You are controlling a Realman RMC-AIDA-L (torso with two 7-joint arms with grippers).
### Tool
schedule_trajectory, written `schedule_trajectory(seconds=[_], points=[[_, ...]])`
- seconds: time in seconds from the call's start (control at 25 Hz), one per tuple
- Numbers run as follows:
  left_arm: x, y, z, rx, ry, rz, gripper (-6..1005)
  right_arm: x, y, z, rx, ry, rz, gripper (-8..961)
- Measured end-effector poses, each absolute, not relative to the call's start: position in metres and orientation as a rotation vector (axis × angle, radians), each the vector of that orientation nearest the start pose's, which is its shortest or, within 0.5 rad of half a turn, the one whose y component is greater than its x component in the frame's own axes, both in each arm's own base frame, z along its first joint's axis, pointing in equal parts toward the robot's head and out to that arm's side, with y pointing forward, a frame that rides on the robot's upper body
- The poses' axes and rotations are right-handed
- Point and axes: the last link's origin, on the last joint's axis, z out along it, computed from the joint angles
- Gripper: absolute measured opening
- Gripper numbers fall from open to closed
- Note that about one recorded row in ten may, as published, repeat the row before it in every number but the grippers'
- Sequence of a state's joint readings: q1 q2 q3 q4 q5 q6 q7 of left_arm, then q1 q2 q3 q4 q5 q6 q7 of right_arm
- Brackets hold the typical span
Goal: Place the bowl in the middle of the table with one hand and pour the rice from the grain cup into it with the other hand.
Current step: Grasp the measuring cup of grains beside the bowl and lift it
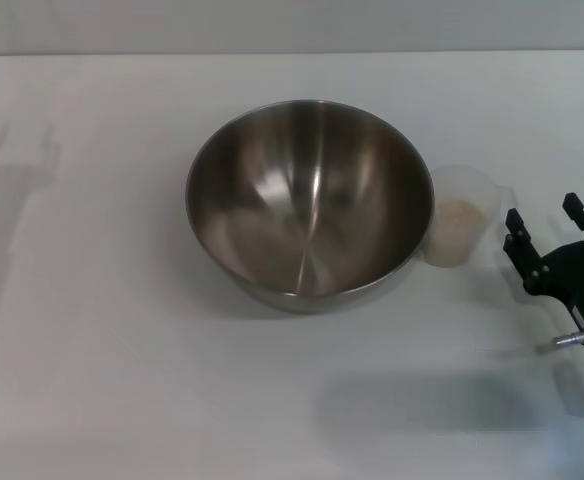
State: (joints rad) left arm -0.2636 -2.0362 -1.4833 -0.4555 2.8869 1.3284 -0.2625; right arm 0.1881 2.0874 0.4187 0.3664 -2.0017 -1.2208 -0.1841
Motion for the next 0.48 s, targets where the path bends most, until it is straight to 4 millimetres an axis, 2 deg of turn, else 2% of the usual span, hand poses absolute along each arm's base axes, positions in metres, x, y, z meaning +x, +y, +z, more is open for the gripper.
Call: schedule_trajectory(seconds=[0.48], points=[[-0.304, 0.322, 0.065, -1.372, -0.312, -0.997, 587, 0.334, 0.249, -0.067, -1.723, 0.480, 0.526, 655]])
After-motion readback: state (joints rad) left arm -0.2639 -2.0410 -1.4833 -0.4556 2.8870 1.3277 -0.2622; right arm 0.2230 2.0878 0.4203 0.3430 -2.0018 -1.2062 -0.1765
